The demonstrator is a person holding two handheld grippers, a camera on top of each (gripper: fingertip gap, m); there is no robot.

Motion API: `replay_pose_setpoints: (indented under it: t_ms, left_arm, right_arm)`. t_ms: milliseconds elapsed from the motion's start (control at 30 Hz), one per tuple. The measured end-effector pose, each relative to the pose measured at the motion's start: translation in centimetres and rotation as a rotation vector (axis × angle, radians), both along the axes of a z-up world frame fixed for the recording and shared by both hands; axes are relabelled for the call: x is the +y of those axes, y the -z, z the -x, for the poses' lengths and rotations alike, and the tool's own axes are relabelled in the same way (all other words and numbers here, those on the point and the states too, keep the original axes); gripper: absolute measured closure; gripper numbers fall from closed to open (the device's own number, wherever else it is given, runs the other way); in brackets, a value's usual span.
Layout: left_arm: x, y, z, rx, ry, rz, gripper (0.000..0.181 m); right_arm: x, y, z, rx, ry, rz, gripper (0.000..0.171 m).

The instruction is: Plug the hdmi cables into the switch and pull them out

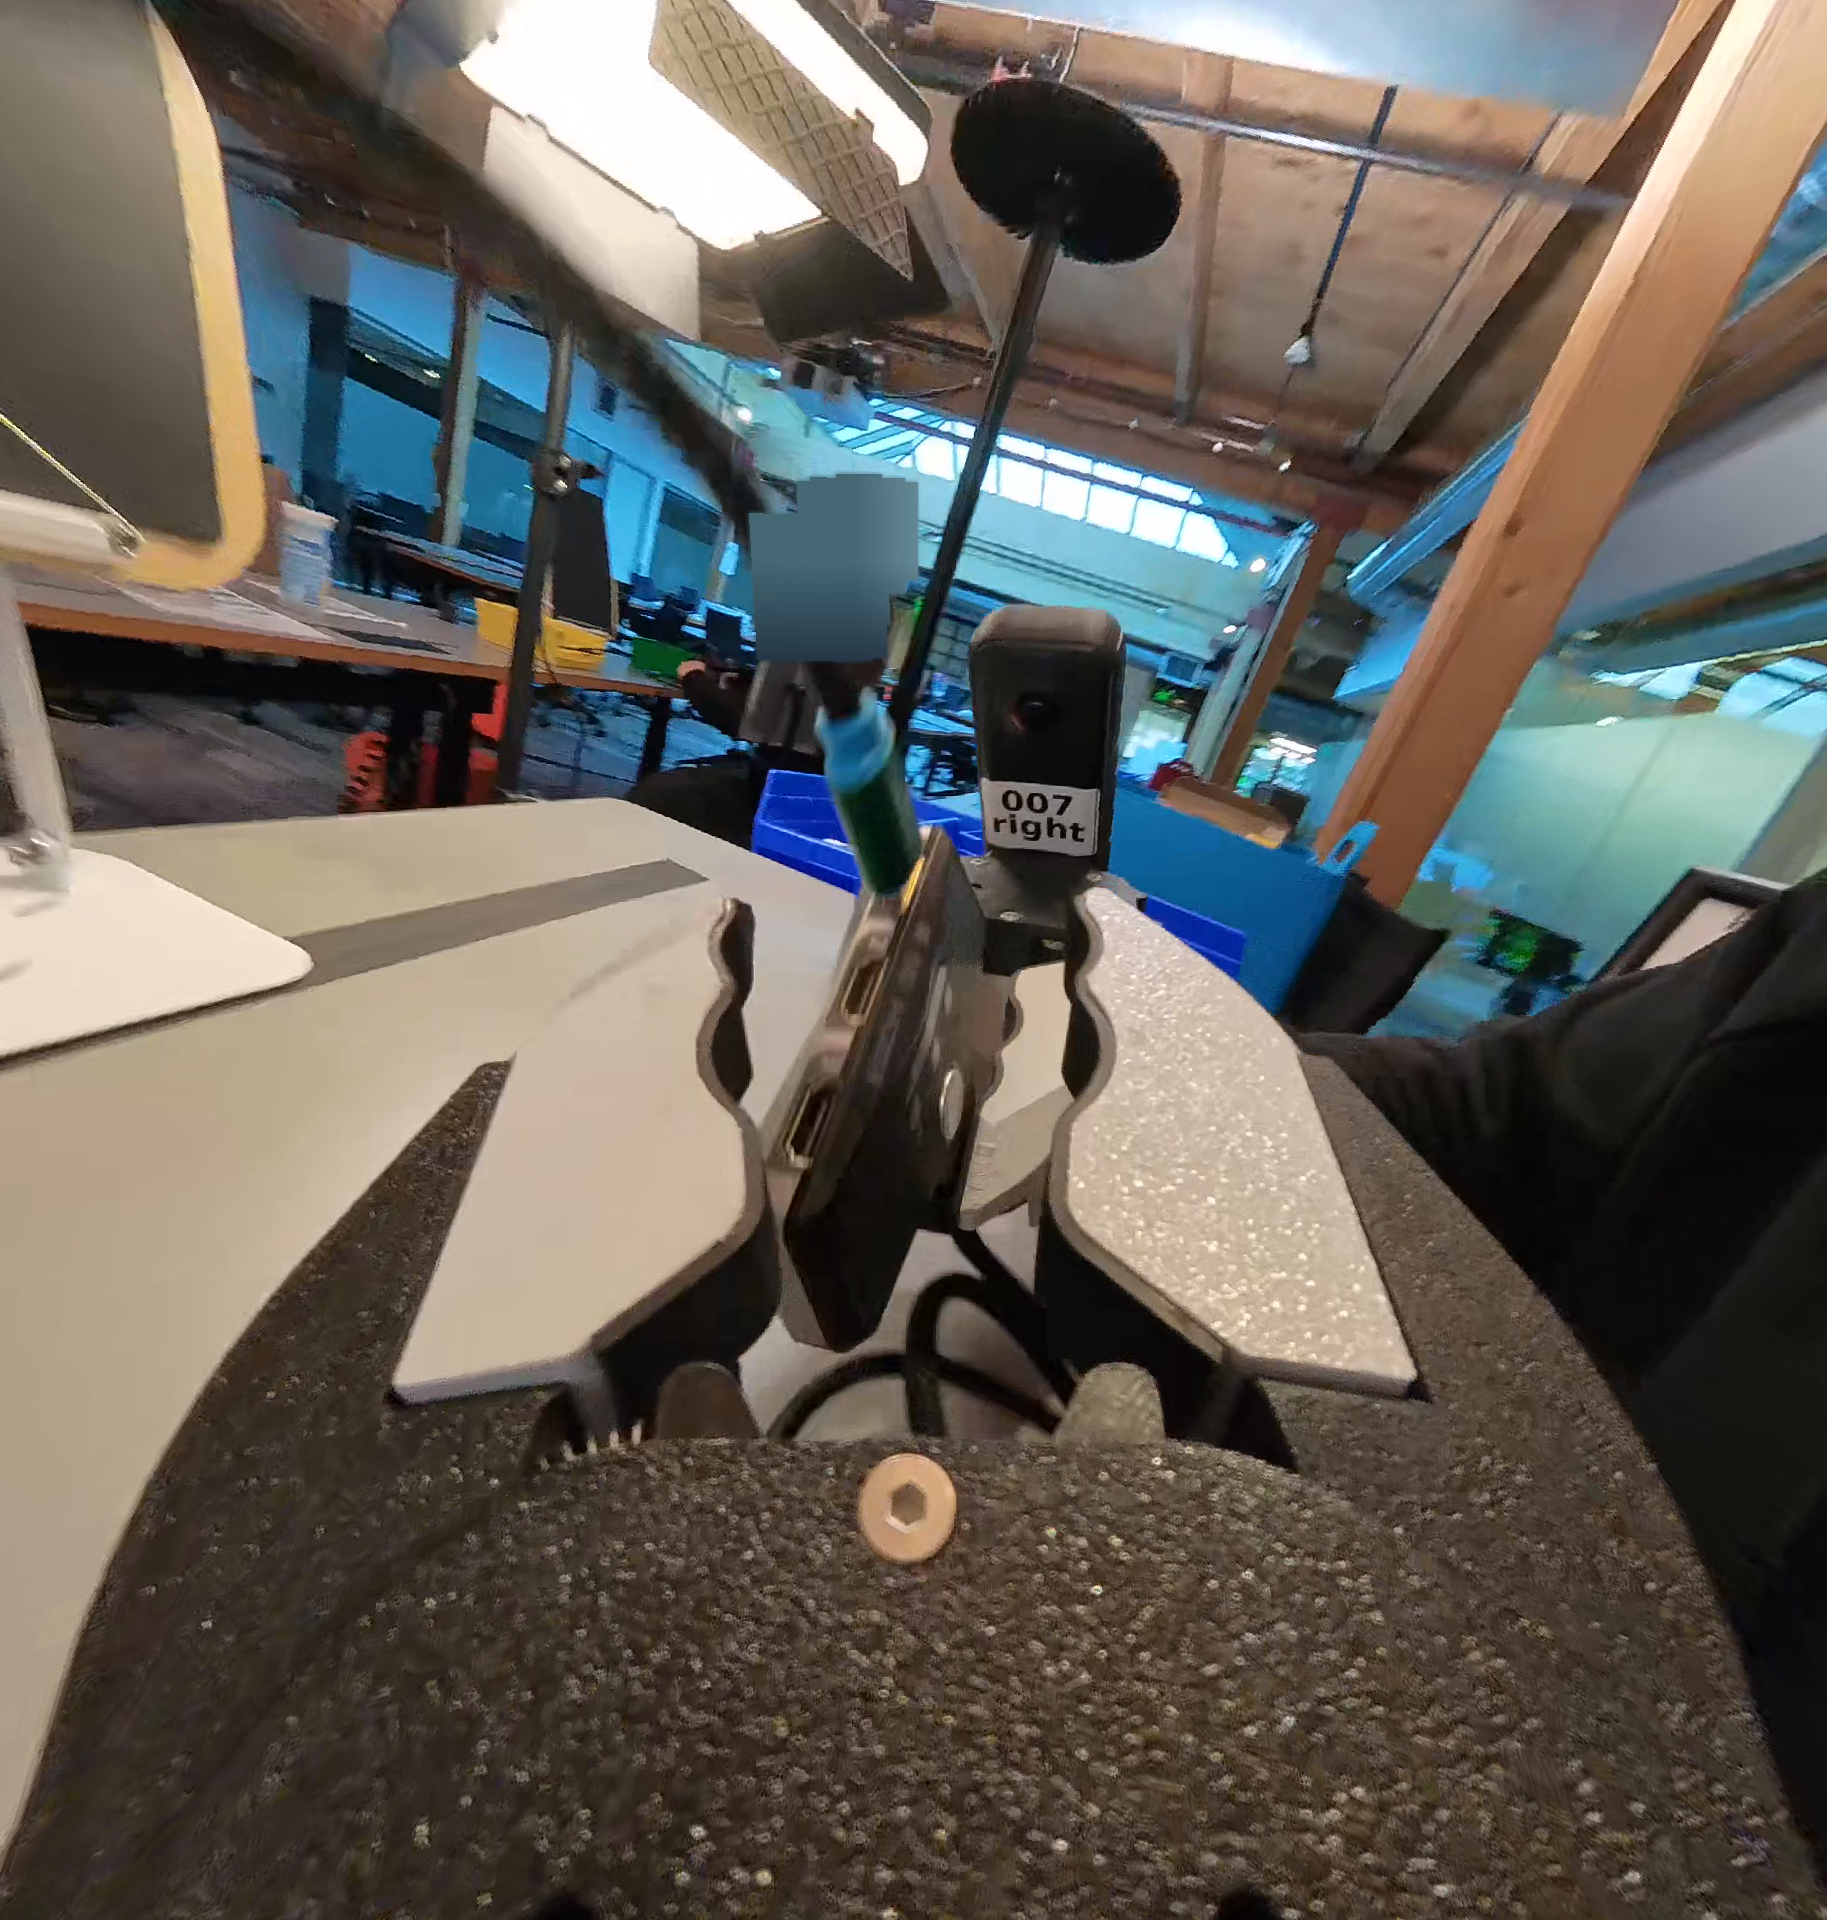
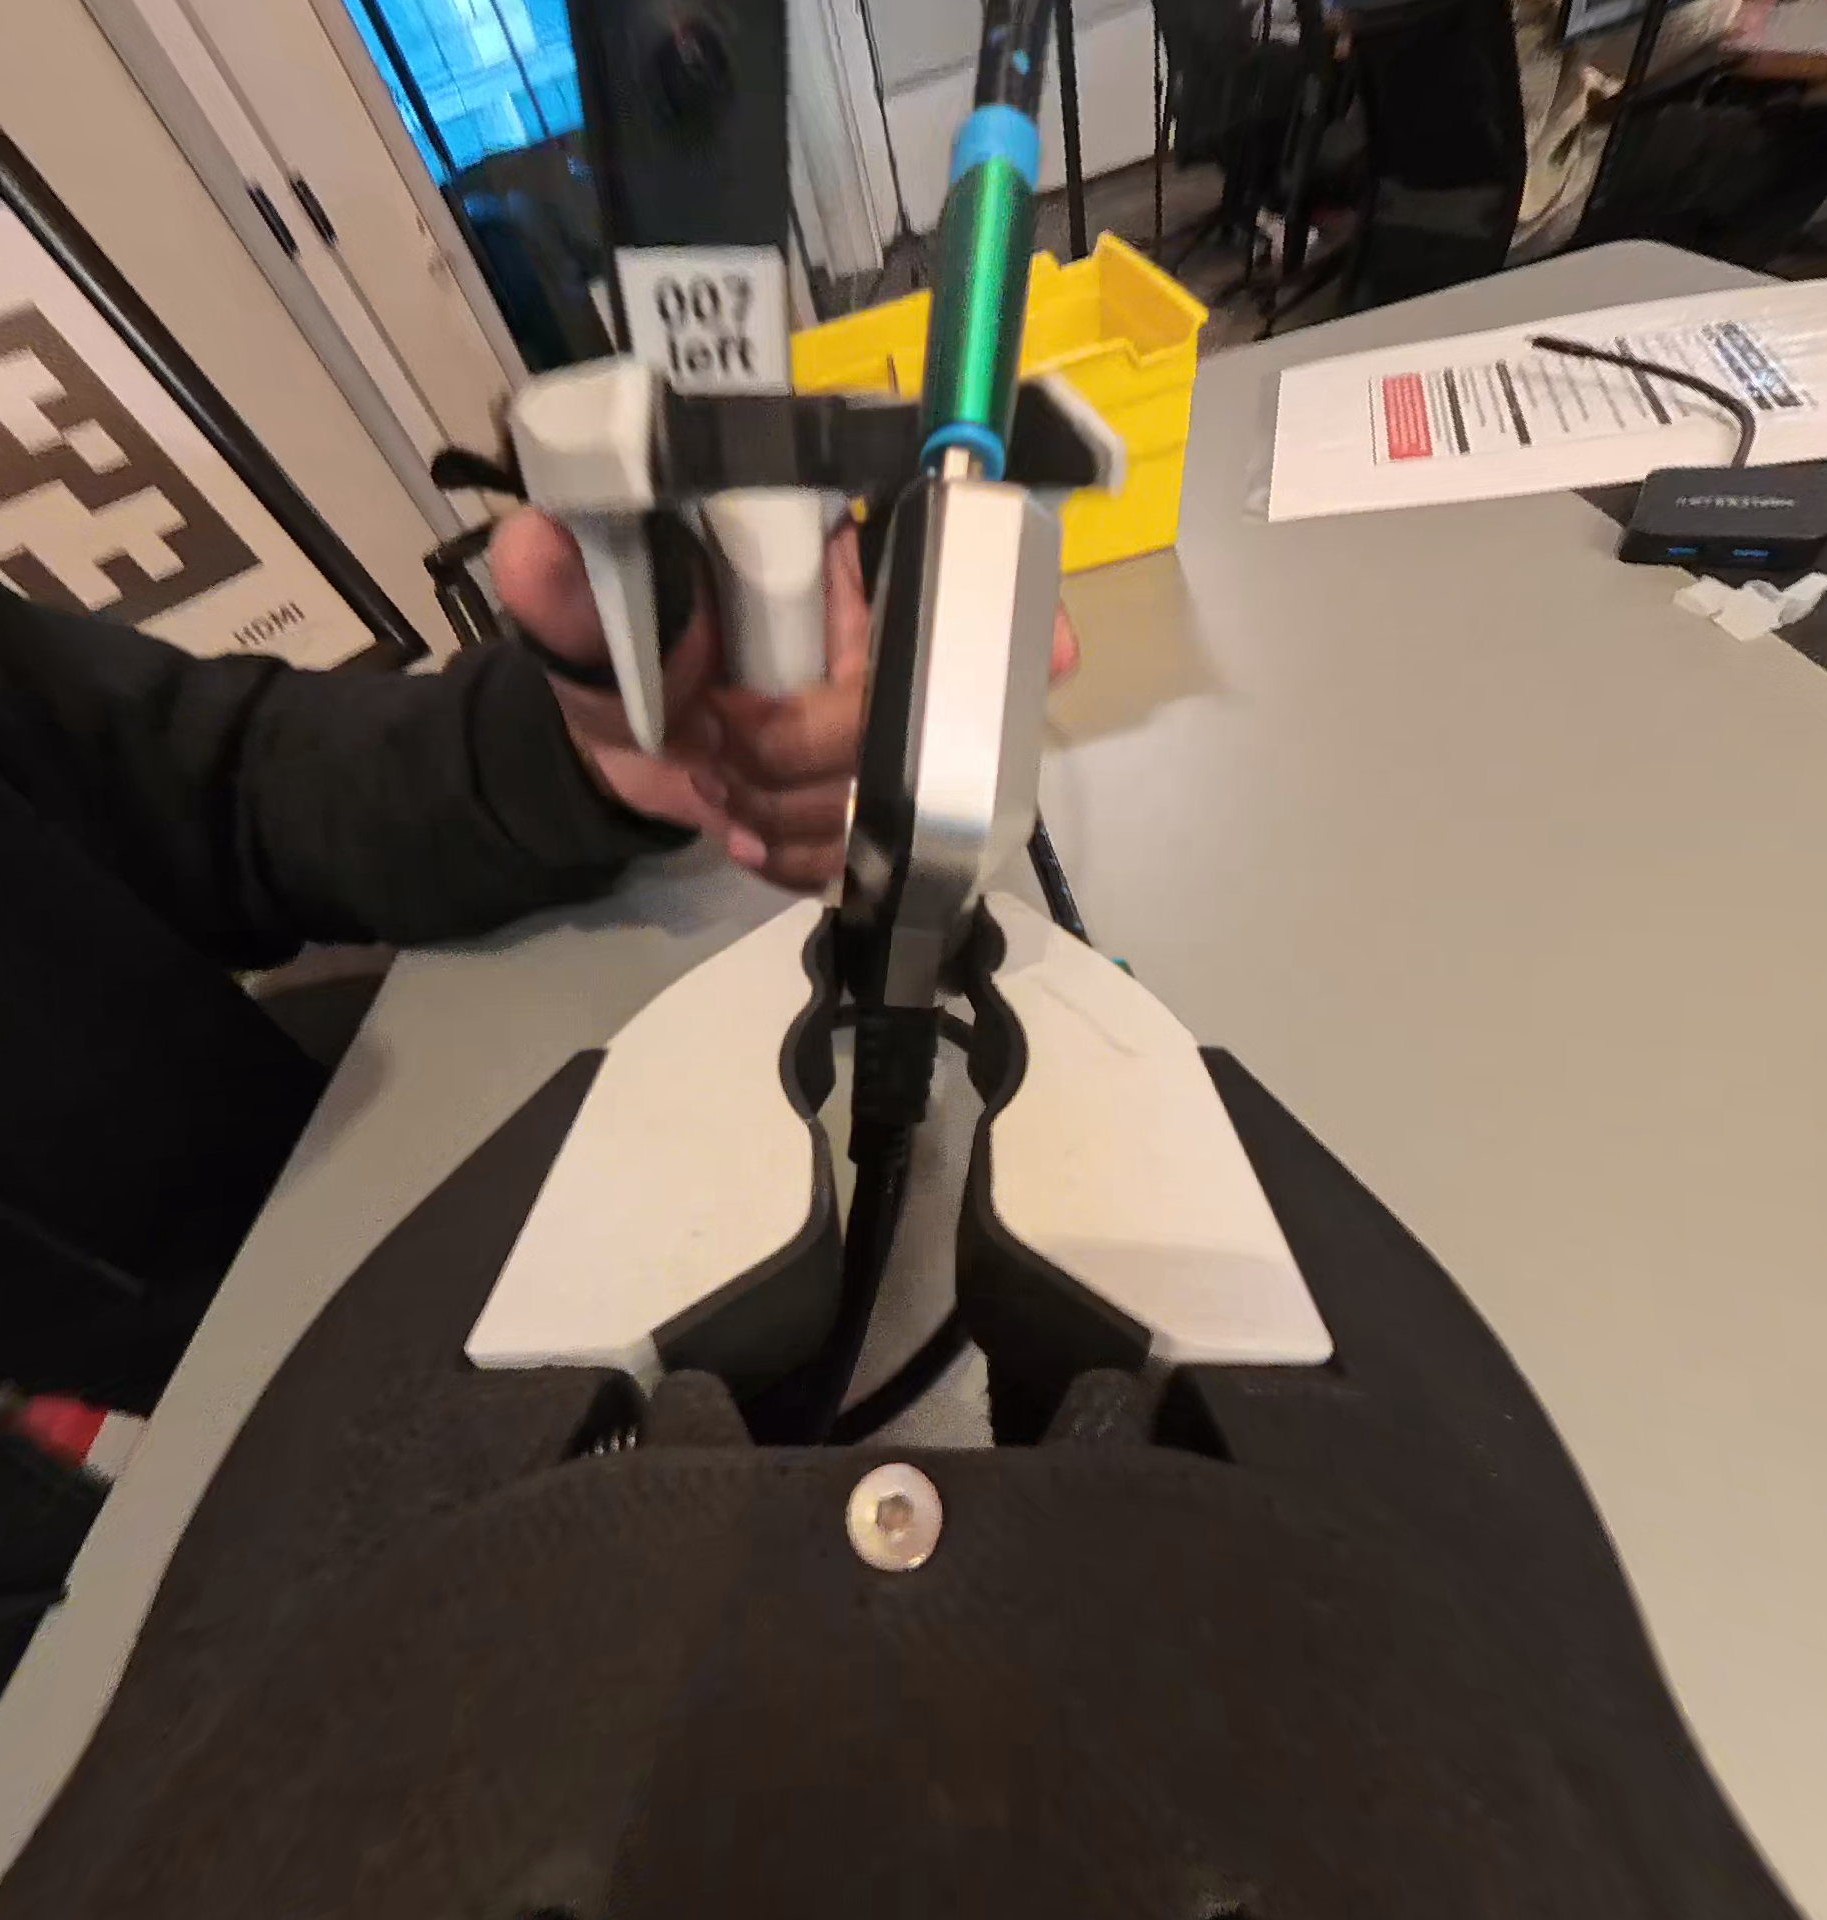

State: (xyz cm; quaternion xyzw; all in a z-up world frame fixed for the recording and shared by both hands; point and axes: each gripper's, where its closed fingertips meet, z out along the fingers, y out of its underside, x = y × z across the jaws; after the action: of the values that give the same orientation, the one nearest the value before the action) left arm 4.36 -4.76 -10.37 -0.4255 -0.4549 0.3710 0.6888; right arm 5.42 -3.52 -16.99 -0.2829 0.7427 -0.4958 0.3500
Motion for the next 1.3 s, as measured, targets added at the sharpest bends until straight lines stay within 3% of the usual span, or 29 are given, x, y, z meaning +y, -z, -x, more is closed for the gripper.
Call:
replay_pose_setpoints:
  t_ms: [167, 300, 433, 567, 833, 1033, 1300]
  left_arm:
    - [-1.0, -0.3, -0.8, -0.087, -0.077, 0.079, 0.124]
    - [-0.6, -0.3, -0.5, -0.041, -0.026, -0.002, 0.127]
    - [0.3, -0.3, -0.8, 0.009, 0.035, 0.014, 0.165]
    - [0.4, -0.5, -0.9, 0.026, 0.067, -0.012, 0.172]
    - [1.0, 0.3, -0.4, -0.027, 0.080, 0.002, 0.173]
    - [2.3, 0.6, -0.6, -0.082, 0.104, 0.116, 0.168]
    - [1.5, 0.5, -0.7, -0.081, 0.098, 0.060, 0.173]
  right_arm:
    - [1.3, 0.4, 1.1, 0.053, -0.081, -0.029, 0.149]
    - [2.4, 1.2, 0.0, 0.097, -0.162, -0.050, 0.149]
    - [2.6, 1.2, -0.4, 0.112, -0.179, -0.051, 0.149]
    - [2.0, 1.0, -0.1, 0.116, -0.131, -0.018, 0.149]
    - [1.4, 0.2, 0.1, 0.123, -0.076, 0.052, 0.150]
    - [1.3, 1.1, -0.6, 0.356, -0.076, 0.044, 0.150]
    - [0.8, 1.1, -0.7, 0.296, -0.066, -0.014, 0.150]
